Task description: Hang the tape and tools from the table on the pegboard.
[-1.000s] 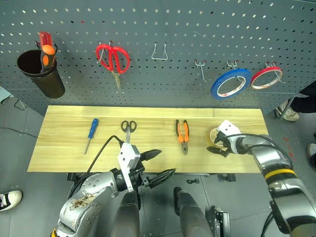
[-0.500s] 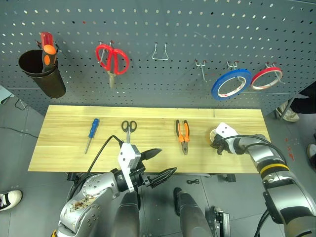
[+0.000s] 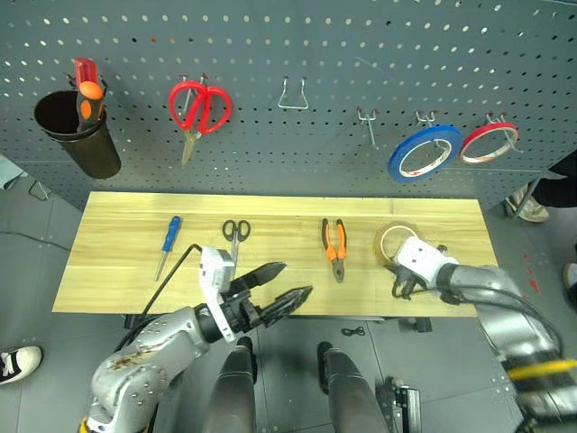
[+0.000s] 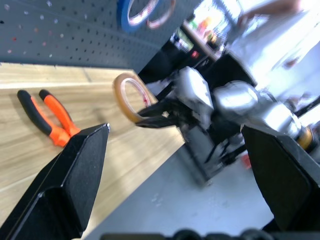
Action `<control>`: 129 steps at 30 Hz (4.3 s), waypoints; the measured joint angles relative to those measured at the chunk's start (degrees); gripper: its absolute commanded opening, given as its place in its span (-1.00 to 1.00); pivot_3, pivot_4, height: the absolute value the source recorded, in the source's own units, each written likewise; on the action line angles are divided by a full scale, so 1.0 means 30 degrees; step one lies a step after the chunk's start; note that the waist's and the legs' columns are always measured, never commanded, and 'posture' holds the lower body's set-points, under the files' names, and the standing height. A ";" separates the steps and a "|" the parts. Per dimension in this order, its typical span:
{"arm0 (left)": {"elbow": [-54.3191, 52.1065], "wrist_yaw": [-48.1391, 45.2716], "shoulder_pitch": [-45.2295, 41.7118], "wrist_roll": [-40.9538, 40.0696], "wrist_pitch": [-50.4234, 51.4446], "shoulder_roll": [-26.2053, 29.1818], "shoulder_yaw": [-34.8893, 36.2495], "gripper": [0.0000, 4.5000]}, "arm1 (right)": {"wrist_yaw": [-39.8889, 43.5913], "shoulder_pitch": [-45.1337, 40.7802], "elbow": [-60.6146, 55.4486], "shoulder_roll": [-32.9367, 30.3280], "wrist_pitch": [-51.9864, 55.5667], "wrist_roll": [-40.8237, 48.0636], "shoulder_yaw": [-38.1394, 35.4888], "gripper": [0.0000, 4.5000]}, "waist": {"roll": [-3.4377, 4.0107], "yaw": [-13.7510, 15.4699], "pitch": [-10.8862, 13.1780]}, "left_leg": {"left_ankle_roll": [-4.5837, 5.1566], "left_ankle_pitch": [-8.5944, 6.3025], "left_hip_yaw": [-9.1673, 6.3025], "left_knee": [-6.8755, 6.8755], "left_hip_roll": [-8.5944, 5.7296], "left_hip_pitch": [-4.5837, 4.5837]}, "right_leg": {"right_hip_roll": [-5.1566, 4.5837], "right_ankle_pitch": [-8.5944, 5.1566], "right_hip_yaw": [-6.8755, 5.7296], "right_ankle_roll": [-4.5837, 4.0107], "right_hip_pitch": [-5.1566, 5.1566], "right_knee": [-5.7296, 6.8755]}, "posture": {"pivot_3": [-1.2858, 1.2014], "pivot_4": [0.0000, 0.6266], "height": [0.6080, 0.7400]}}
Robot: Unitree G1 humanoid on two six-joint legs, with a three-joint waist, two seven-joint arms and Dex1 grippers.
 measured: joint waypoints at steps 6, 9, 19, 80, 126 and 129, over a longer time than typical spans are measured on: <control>0.1322 0.2065 -0.1887 -0.5103 0.0764 0.1160 0.2273 1.00 | -0.3048 0.0245 -0.4710 0.0645 -0.1536 -0.3070 -0.0122 -0.90 | -0.0038 -0.0172 -0.0038 | -0.0167 0.0109 0.0004 0.0062 -0.0012 0.0011 | -0.0002 0.0042 0.0018 -0.0022 -0.0005 0.0071 | 0.12 -0.01 1.00; 0.2318 0.2571 -0.3067 -0.6256 0.0839 0.1429 0.2444 1.00 | -0.4261 -0.2265 -0.4018 0.1517 -0.1980 -0.4184 0.0449 -0.90 | -0.0114 -0.0203 -0.0085 | -0.0214 0.0172 0.0002 0.0058 -0.0010 -0.0001 | 0.0001 0.0070 0.0016 -0.0075 -0.0018 0.0072 | 0.13 -0.04 1.00; 0.3279 0.4158 -0.5462 -0.7581 0.0216 0.0827 0.2545 1.00 | -0.5125 -0.6976 0.0508 0.2715 -0.2931 -0.5142 0.2092 -0.90 | -0.0153 0.0083 -0.0113 | -0.0209 0.0196 -0.0038 -0.0042 -0.0012 -0.0039 | -0.0001 0.0172 -0.0031 -0.0180 -0.0021 0.0029 | 0.15 -0.05 1.00; 0.2635 -0.4528 0.2619 0.2227 -0.1220 0.6092 0.4445 1.00 | -1.0319 -1.5170 1.9851 1.2541 1.0512 0.3500 -0.1924 0.27 | -0.0144 0.0027 -0.0106 | -0.0175 0.0368 -0.0071 -0.0166 0.0035 -0.0284 | 0.0032 0.0186 -0.0101 -0.0202 -0.0360 0.0121 | 0.24 0.16 1.00; 0.5503 0.3976 -0.8111 -0.6400 -0.1655 0.2225 0.5854 1.00 | -1.1390 -2.0188 1.4817 1.2572 -0.8033 0.3713 -0.0555 0.27 | -0.0150 0.0982 -0.0114 | -0.0273 0.0432 -0.0333 -0.0144 0.0034 -0.0434 | 0.0027 0.0286 -0.0377 -0.0336 -0.0361 0.0132 | 0.24 0.00 1.00; 0.5502 0.4012 -0.8111 -0.6401 -0.1645 0.2235 0.5837 1.00 | -1.1987 -2.0056 1.5595 1.2472 -0.8940 0.3159 -0.0539 0.27 | -0.0150 0.1056 -0.0114 | -0.0274 0.0433 -0.0336 -0.0145 0.0034 -0.0435 | 0.0027 0.0286 -0.0379 -0.0336 -0.0361 0.0130 | 0.24 0.00 1.00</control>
